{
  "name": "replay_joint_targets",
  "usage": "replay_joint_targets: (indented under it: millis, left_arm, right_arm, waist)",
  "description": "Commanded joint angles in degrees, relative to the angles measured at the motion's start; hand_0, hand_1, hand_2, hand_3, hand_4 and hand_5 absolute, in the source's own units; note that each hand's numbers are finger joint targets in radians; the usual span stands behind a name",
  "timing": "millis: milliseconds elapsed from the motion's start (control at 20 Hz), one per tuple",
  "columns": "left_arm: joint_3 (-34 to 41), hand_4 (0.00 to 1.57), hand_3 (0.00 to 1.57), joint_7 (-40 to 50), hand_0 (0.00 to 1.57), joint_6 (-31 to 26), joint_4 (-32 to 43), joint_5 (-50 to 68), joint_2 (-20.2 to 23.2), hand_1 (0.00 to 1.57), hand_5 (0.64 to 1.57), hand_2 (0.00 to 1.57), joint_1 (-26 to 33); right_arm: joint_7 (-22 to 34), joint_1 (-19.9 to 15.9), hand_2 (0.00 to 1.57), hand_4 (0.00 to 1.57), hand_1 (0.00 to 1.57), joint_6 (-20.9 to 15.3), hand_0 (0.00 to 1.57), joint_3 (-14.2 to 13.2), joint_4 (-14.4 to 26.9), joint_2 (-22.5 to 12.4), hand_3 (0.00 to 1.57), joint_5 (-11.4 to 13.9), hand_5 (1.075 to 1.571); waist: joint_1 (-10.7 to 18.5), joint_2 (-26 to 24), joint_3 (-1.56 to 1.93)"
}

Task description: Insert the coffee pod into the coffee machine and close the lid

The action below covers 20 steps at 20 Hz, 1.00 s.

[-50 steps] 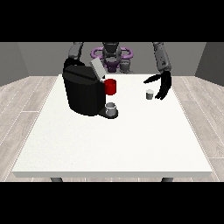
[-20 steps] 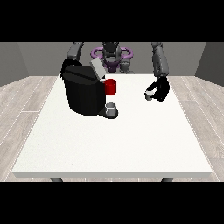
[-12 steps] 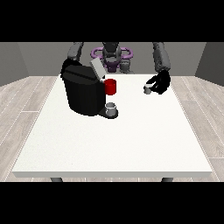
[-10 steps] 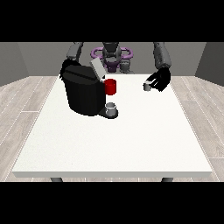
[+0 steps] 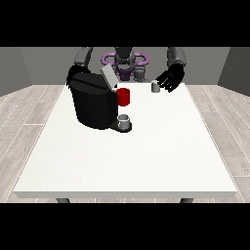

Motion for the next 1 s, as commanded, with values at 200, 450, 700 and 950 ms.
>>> replay_joint_targets:
  millis: [200,450,700,950]
  left_arm:
    - [1.03,0.54,1.28,5.71,1.26,-0.85,-1.01,-1.29,0.58,1.26,1.571,1.33,-7.08]
    - [3.65,0.51,1.24,8.67,1.27,0.54,-0.52,0.63,-2.09,1.27,1.571,1.31,-9.43]
    - [4.09,0.48,1.27,10.02,1.28,-0.35,0.00,-0.14,-0.42,1.28,1.571,1.33,-13.61]
    - [4.56,0.52,1.26,10.84,1.28,-1.22,0.60,-0.74,1.21,1.28,1.571,1.33,-17.02]
  right_arm:
    - [0.31,-0.67,0.00,0.50,0.00,0.53,0.00,2.02,-0.95,0.49,0.00,0.01,1.571]
    - [1.68,-3.03,0.00,0.49,0.00,0.02,0.00,1.23,-2.66,-0.57,0.00,0.13,1.571]
    - [2.09,-2.41,0.00,0.51,0.00,0.70,0.00,2.98,-4.24,-0.28,0.00,0.98,1.571]
    - [2.35,-3.81,0.00,0.52,0.00,-0.19,0.00,2.77,-6.04,-0.71,0.00,1.71,1.571]
  waist:
    - [-3.56,0.66,-0.01]
    - [-4.82,2.30,-0.02]
    - [-7.41,4.00,-0.02]
    - [-8.82,5.63,-0.01]
